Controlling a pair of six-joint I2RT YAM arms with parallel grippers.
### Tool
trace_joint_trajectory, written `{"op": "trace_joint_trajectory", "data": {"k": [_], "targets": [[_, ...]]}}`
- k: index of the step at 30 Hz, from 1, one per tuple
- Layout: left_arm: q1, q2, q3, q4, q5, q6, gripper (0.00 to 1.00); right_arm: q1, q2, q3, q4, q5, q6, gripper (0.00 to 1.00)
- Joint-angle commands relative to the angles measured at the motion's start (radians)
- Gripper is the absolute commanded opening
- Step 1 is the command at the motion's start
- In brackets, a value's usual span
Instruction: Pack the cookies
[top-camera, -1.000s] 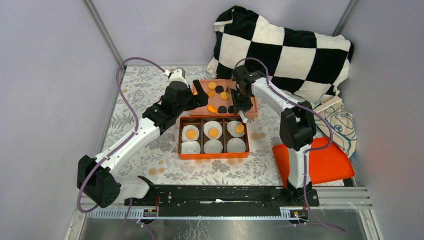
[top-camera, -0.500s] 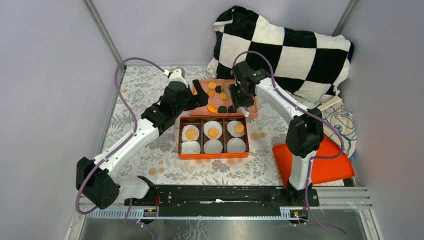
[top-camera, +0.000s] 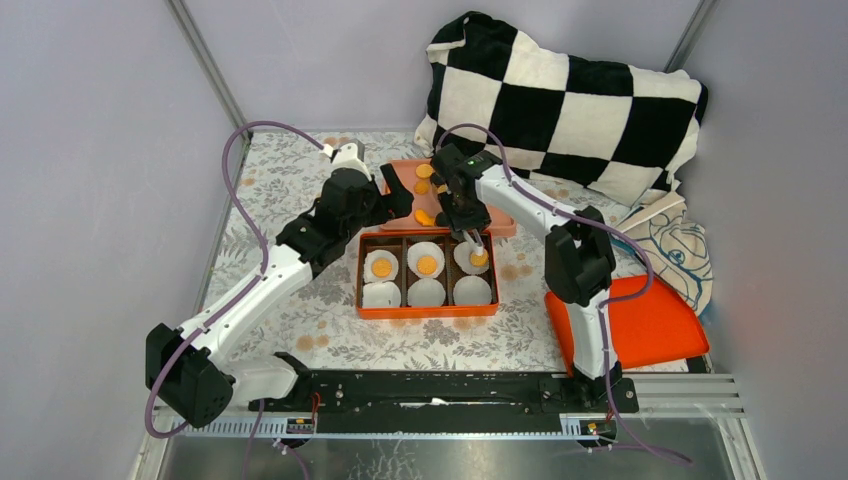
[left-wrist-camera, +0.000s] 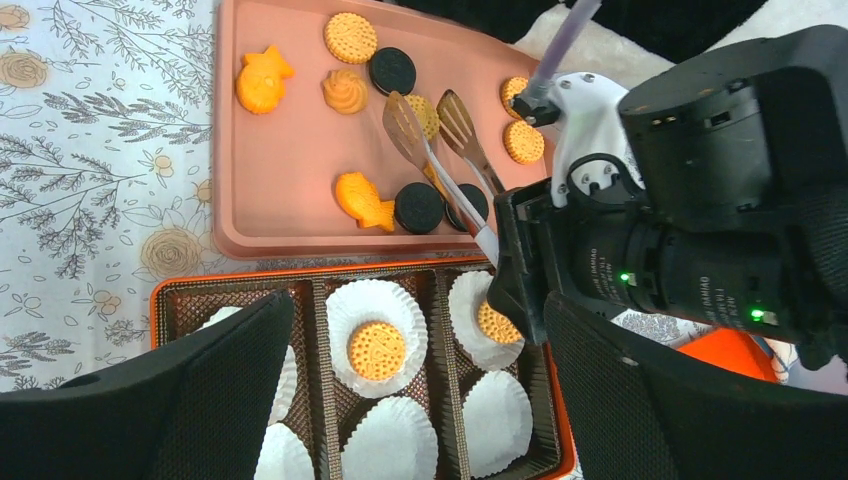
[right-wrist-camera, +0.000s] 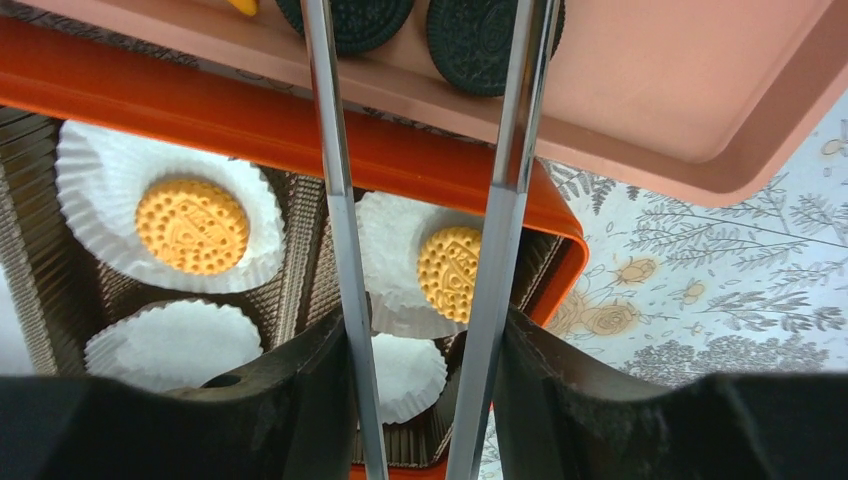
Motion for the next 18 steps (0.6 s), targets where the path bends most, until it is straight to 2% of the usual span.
{"op": "trace_joint_trajectory", "data": {"k": [1, 7, 8, 9, 12, 18], "targets": [[0.005, -0.019, -0.017, 0.004, -0.017, 0.007, 0.99, 0.025, 0.039, 0.085, -0.058, 0.115, -0.009, 0.52], [0.005, -0.023, -0.019, 0.004, -0.017, 0.006, 0.99, 0.035, 0.06, 0.11, -0.088, 0.175, 0.011, 0.48], [0.005, -0.022, -0.019, 0.004, -0.016, 0.007, 0.99, 0.035, 0.055, 0.104, -0.083, 0.177, 0.014, 0.45], [0.005, -0.022, -0.018, 0.004, -0.015, 0.006, 0.99, 0.035, 0.05, 0.1, -0.077, 0.174, 0.015, 0.36], [0.005, -0.018, -0.013, 0.002, -0.01, 0.003, 0.99, 0.037, 0.016, 0.087, -0.059, 0.174, 0.02, 0.22], [0.008, -0.011, 0.017, -0.023, -0.039, -0.007, 0.99, 0.055, -0.137, 0.024, 0.01, 0.17, 0.001, 0.07]]}}
